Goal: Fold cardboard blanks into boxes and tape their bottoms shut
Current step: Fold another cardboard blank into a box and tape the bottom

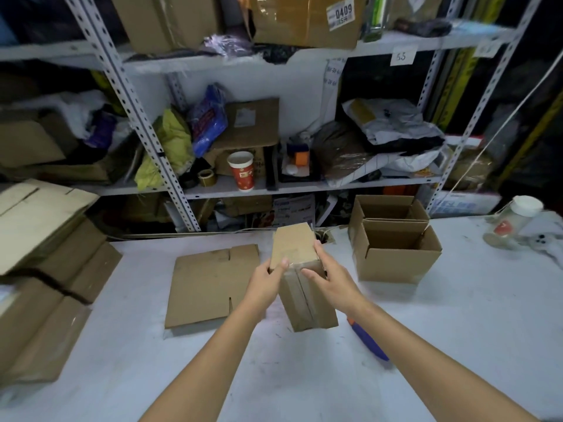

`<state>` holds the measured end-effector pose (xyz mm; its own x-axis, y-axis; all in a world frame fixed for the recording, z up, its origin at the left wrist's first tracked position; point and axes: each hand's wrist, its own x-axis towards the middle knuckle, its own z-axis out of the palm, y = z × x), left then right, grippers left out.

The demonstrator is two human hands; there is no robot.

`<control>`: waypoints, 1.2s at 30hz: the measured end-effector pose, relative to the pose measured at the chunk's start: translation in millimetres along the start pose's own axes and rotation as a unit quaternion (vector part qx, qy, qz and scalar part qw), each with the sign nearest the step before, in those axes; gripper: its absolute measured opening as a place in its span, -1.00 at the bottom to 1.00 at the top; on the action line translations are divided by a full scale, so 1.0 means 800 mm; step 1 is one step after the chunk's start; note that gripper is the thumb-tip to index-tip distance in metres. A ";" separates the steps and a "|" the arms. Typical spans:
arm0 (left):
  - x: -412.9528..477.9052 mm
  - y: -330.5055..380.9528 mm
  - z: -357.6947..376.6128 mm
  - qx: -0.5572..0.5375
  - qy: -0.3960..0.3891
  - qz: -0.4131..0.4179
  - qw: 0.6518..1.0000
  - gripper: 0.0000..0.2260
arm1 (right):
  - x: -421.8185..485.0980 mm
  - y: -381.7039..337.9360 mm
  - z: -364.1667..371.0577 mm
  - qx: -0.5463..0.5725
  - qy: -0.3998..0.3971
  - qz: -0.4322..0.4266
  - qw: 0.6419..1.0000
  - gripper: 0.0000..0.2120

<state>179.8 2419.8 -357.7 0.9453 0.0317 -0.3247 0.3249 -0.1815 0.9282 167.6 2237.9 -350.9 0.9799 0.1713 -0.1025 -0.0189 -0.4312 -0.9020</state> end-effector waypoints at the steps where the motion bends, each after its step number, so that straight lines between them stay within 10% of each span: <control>1: -0.001 0.000 -0.001 -0.008 0.004 0.003 1.000 -0.67 | 0.001 -0.001 0.000 0.007 -0.009 0.006 1.000 -0.29; 8: -0.017 0.002 0.002 0.010 -0.021 0.051 0.998 -0.68 | 0.009 0.000 0.004 0.075 0.000 0.058 0.996 -0.61; 36: -0.012 0.028 -0.001 -0.020 -0.028 0.019 0.999 -0.78 | 0.011 -0.012 -0.012 0.110 -0.005 0.102 0.989 -0.64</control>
<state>177.6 2416.5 -333.8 0.9543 -0.0289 -0.2975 0.2906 -0.1430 0.9461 178.5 2235.3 -339.4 0.9490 0.1098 -0.2956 -0.2605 -0.2551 -0.9312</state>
